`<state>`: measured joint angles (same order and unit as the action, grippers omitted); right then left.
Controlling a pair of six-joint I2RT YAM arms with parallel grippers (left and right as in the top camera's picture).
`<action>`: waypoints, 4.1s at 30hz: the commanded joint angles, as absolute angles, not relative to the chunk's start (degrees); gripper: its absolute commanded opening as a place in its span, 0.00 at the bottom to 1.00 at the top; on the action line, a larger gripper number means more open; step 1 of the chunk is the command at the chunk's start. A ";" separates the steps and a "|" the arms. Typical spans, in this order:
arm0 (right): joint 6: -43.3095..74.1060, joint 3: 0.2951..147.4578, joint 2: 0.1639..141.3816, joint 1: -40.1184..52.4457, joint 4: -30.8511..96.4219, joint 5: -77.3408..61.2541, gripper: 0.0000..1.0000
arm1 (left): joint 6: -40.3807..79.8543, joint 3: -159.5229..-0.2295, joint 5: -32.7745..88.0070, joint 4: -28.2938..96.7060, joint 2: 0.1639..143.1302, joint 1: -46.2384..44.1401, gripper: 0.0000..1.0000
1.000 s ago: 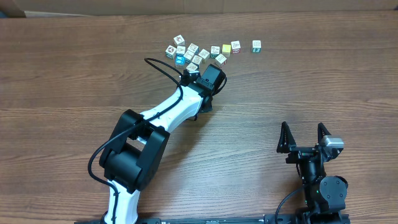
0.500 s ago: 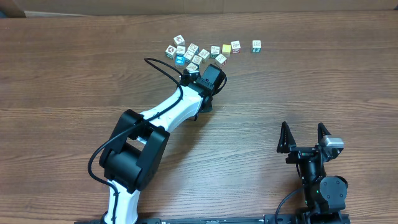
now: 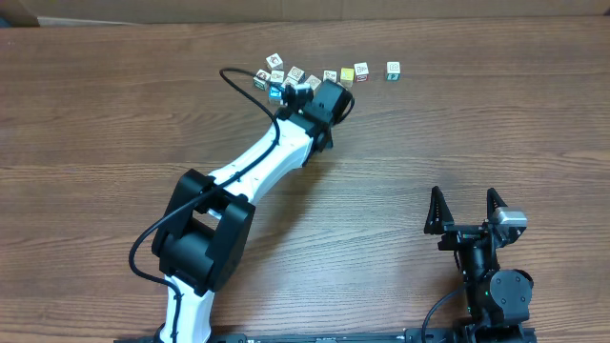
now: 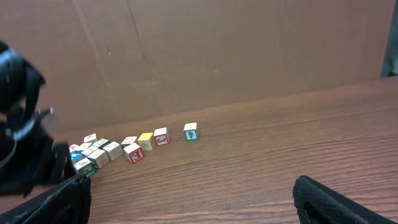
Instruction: Form a horizontal line
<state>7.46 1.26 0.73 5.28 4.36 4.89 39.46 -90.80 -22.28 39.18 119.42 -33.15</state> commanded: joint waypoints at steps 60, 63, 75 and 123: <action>7.20 0.45 0.16 5.13 4.14 4.80 1.00 | 9.50 -94.72 -7.46 19.90 130.43 -24.03 0.36; 7.20 0.45 0.16 5.13 4.14 4.80 1.00 | 10.15 -94.72 -5.87 19.84 130.43 -24.03 0.37; 7.20 0.45 0.16 5.13 4.14 4.80 1.00 | 10.98 -94.72 -5.93 19.42 130.43 -24.01 0.40; 7.20 0.45 0.16 5.13 4.14 4.80 1.00 | 22.48 -94.78 4.62 32.91 122.76 -23.90 0.53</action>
